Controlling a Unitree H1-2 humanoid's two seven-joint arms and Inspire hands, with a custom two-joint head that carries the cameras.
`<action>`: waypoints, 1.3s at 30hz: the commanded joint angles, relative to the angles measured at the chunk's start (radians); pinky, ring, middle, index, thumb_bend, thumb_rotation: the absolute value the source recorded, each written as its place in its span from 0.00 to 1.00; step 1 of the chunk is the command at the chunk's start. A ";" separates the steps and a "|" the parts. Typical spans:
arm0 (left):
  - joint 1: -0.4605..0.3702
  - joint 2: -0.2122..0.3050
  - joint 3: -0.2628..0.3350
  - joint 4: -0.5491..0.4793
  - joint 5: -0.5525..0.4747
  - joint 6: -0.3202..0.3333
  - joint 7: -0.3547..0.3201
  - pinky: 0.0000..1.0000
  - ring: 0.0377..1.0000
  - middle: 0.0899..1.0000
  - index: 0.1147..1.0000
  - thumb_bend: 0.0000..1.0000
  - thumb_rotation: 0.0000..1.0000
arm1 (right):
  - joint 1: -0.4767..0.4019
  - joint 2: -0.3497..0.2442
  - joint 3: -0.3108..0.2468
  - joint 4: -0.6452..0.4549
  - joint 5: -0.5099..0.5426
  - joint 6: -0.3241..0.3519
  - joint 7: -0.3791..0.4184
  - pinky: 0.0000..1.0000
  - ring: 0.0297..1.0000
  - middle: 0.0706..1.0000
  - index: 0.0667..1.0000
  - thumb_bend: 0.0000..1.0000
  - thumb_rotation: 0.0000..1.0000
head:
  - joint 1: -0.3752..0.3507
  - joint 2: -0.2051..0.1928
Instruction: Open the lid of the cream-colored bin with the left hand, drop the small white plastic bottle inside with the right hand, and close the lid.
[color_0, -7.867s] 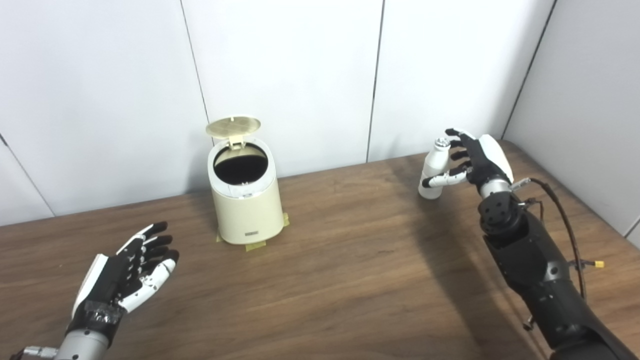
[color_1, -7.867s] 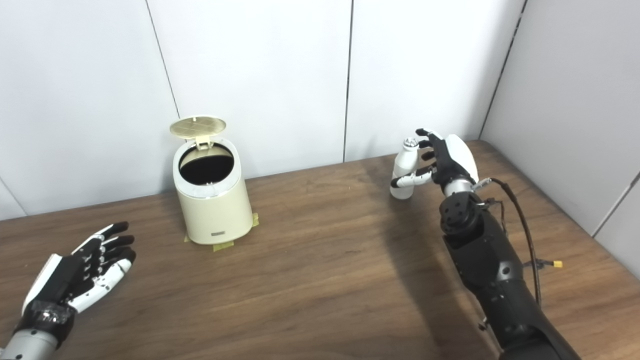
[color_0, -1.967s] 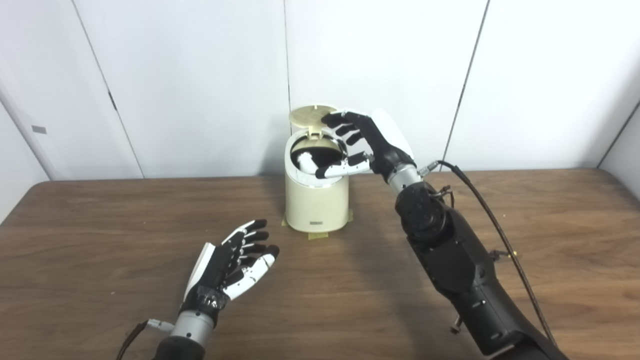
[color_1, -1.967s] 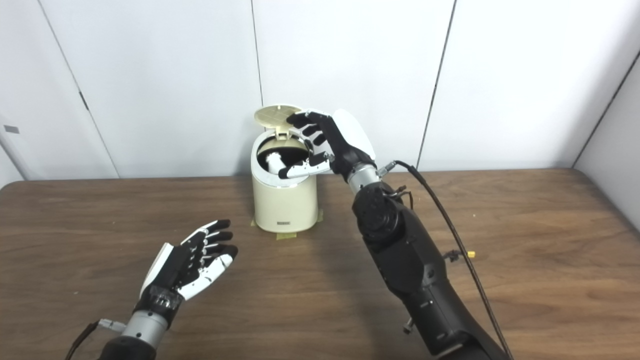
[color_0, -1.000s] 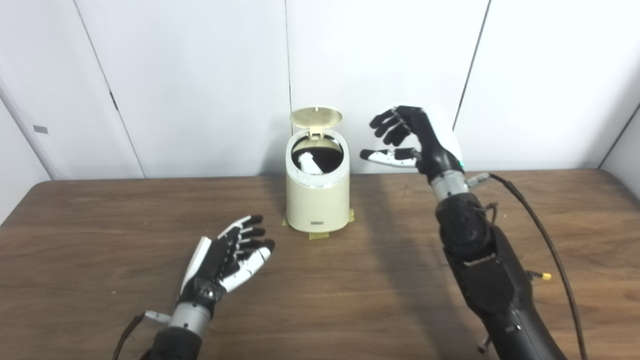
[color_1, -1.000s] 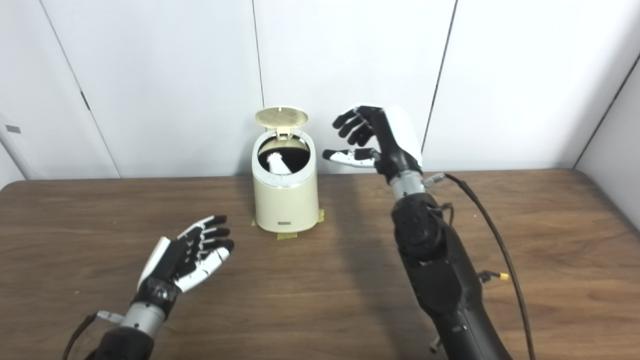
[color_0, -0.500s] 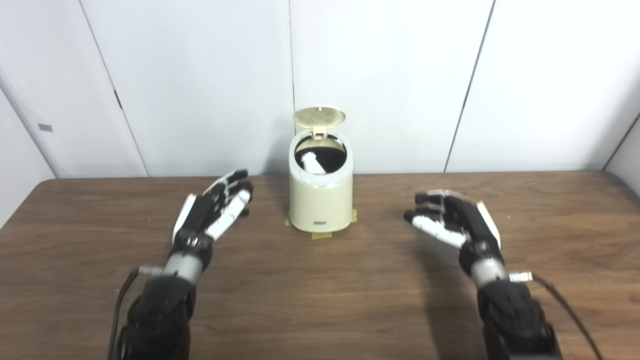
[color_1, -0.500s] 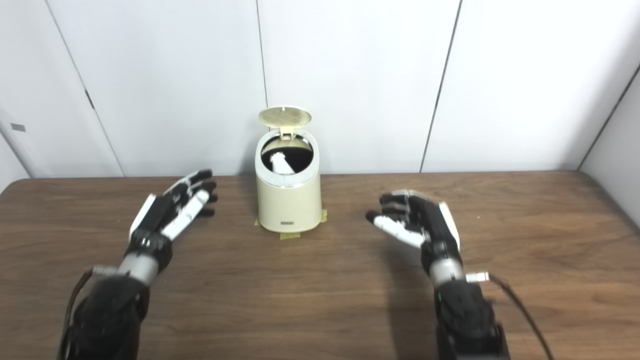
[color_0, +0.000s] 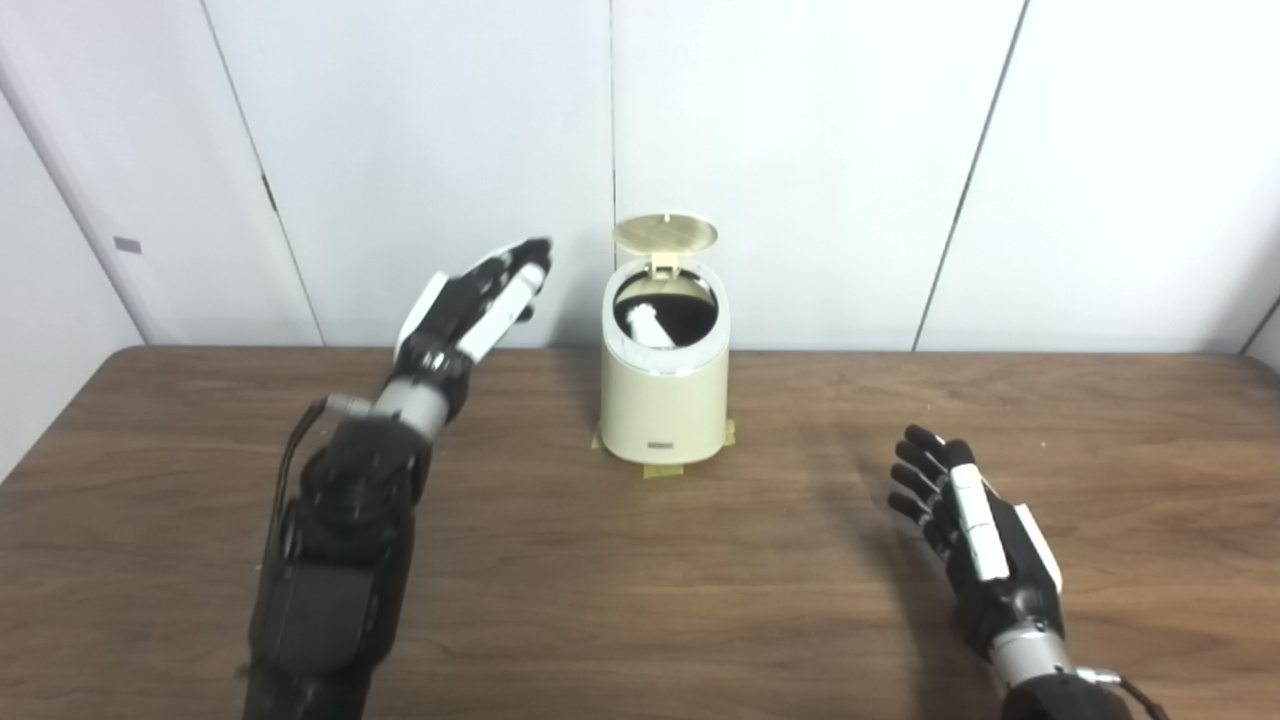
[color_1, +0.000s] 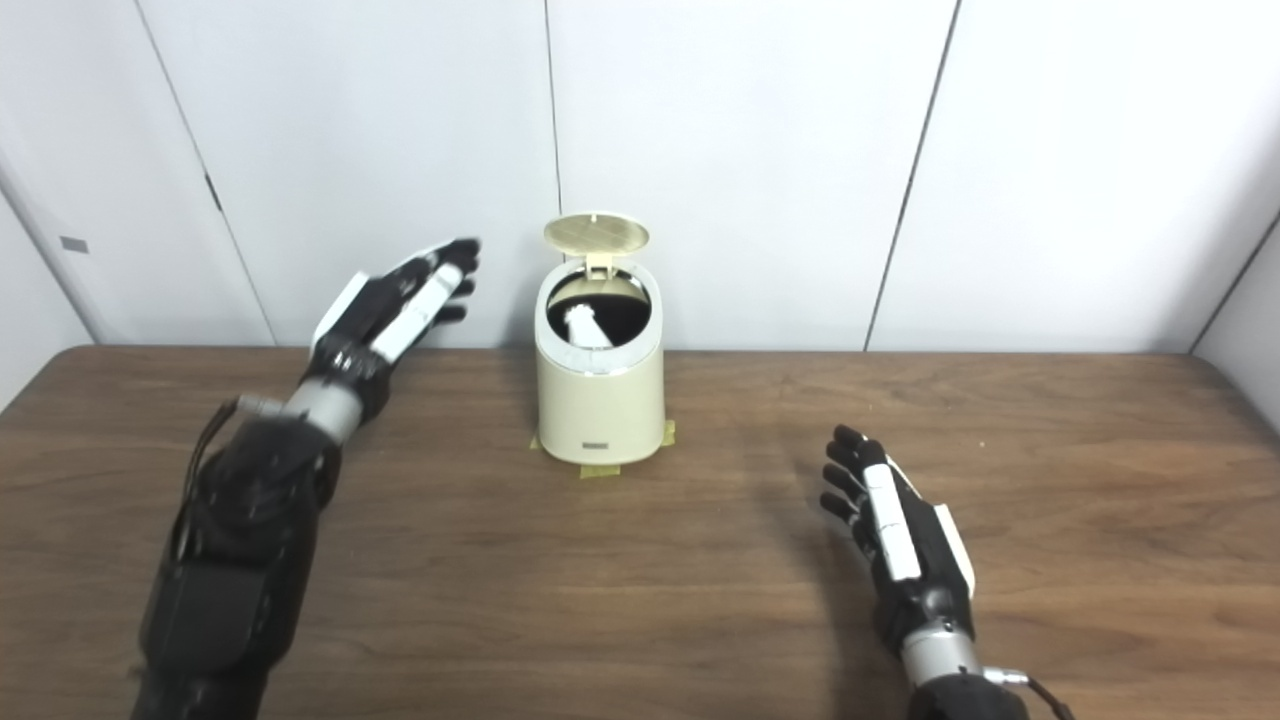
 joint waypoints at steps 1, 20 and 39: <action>-0.090 0.019 -0.007 0.014 -0.006 -0.013 -0.011 0.88 0.91 0.91 0.89 0.46 0.75 | -0.014 0.019 -0.008 -0.037 0.029 -0.058 -0.007 0.83 0.87 0.86 0.83 0.54 0.98 | 0.002 0.000; -0.347 0.037 -0.191 0.296 0.172 -0.141 0.014 0.79 0.86 0.85 0.84 0.48 0.84 | 0.028 0.028 0.004 -0.028 0.106 -0.047 0.001 0.78 0.86 0.86 0.88 0.51 0.99 | -0.005 0.003; -0.478 0.070 -0.368 0.419 0.434 -0.323 0.019 0.71 0.79 0.80 0.78 0.50 0.74 | 0.010 0.014 0.038 0.024 0.097 -0.068 -0.003 0.70 0.82 0.81 0.88 0.52 0.93 | -0.030 -0.004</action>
